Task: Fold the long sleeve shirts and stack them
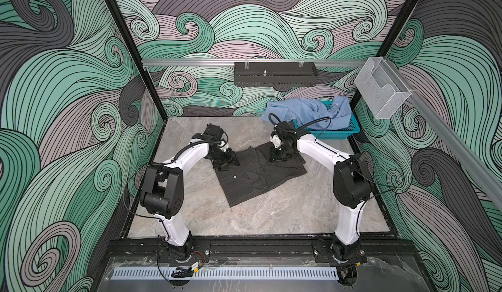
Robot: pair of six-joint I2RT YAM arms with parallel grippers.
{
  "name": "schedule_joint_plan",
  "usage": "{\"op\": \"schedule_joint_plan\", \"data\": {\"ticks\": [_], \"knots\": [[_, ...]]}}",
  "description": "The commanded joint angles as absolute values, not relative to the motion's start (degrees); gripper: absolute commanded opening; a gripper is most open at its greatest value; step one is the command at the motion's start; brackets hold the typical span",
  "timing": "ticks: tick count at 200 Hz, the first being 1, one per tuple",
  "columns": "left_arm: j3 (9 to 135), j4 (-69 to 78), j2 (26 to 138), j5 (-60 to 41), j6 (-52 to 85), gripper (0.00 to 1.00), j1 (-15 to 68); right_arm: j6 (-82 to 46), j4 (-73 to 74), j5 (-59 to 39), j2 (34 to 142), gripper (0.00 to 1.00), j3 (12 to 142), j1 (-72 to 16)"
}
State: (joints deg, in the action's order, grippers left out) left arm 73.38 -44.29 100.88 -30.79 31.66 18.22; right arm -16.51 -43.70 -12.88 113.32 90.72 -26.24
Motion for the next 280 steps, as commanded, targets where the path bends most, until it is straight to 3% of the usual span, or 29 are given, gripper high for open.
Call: {"op": "schedule_joint_plan", "data": {"ticks": [1, 49, 107, 137, 168, 223, 248, 280], "knots": [[68.25, -40.09, 104.94, -32.62, 36.29, 0.54, 20.67, -15.81, -44.91, -11.97, 118.02, 0.20, 90.92, -23.95], [65.15, -46.62, 107.00, -27.91, 29.97, 0.54, 20.35, -16.95, -44.90, -12.97, 117.47, 0.19, 81.74, -23.60], [67.98, -53.74, 103.83, -25.74, 21.21, 0.59, 14.47, -18.56, -41.85, -13.80, 103.88, 0.18, 65.90, -27.88], [71.28, -53.63, 97.79, -27.60, 20.99, 0.64, 14.04, -18.80, -43.94, -7.34, 99.40, 0.24, 71.68, -34.05], [69.51, -52.95, 95.16, -29.71, 22.95, 0.64, 13.29, -19.70, -44.10, -5.29, 102.79, 0.39, 78.52, -41.40], [59.45, -45.91, 92.93, -34.41, 27.26, 0.61, 10.51, -15.56, -45.91, 2.44, 113.13, 0.45, 89.86, -50.48], [55.01, -40.85, 94.56, -38.30, 29.53, 0.50, 10.55, -14.68, -45.72, 0.22, 116.20, 0.39, 93.04, -51.97], [50.85, -36.53, 99.17, -40.50, 31.31, 0.31, 10.67, -16.52, -44.52, -4.65, 119.81, 0.14, 95.66, -52.39]]}}
